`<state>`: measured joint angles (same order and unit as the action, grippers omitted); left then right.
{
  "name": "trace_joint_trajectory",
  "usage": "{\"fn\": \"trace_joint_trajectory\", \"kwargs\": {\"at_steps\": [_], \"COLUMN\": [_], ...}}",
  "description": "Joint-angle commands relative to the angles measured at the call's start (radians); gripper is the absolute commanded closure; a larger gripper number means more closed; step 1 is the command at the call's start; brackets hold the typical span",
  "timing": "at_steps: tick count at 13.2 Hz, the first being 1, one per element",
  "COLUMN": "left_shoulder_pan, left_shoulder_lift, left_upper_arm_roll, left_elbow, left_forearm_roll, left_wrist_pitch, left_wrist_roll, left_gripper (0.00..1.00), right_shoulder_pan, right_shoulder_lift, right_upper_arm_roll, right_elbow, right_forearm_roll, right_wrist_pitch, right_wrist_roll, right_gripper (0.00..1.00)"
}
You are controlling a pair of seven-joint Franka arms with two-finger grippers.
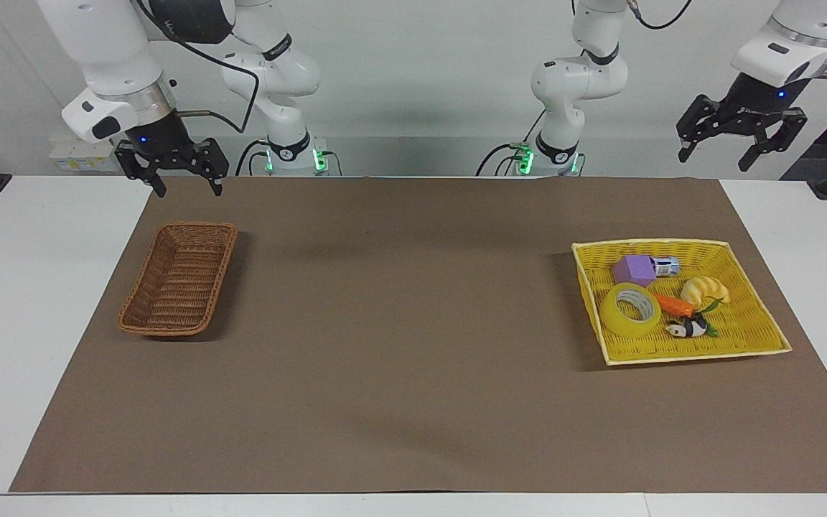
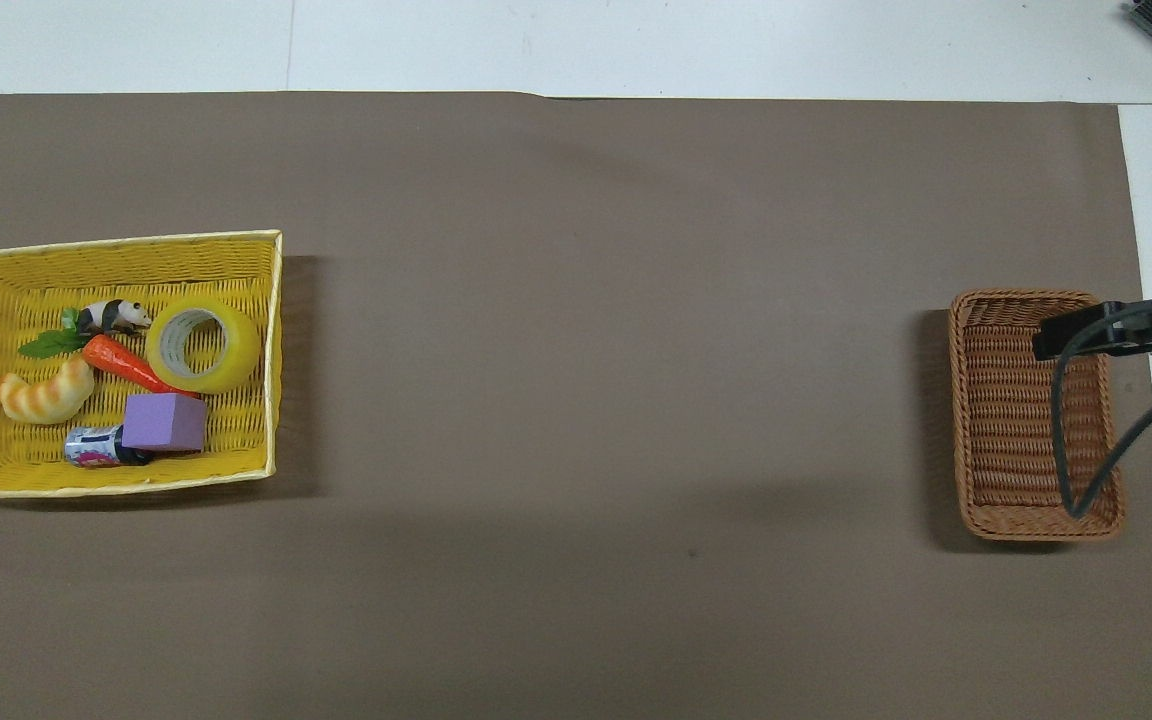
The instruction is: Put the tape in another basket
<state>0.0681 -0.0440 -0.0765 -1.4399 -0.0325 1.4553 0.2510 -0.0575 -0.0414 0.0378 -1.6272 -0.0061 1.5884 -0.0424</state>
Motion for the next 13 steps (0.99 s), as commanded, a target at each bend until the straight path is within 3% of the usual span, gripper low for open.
{"fn": "trace_joint_trajectory", "kwargs": {"at_steps": [1, 13], "left_shoulder_pan": [0.001, 0.004], "left_shoulder_lift": [-0.013, -0.022], "left_upper_arm_roll": [0.001, 0.001], "left_elbow": [-0.004, -0.01], "left_forearm_roll": [0.017, 0.017], "left_wrist_pitch": [-0.01, -0.015], "left_wrist_roll": [-0.015, -0.012], "left_gripper": [0.0, 0.0], "right_shoulder_pan": [-0.007, -0.007], "right_shoulder_lift": [-0.008, -0.008], "right_upper_arm_roll": [0.004, 0.004], "right_elbow": [-0.005, -0.005], "right_forearm_roll": [0.018, 0.018], "right_wrist_pitch": [-0.004, -0.004], "right_wrist_roll": [0.019, 0.019], "right_gripper": [0.0, 0.0]}}
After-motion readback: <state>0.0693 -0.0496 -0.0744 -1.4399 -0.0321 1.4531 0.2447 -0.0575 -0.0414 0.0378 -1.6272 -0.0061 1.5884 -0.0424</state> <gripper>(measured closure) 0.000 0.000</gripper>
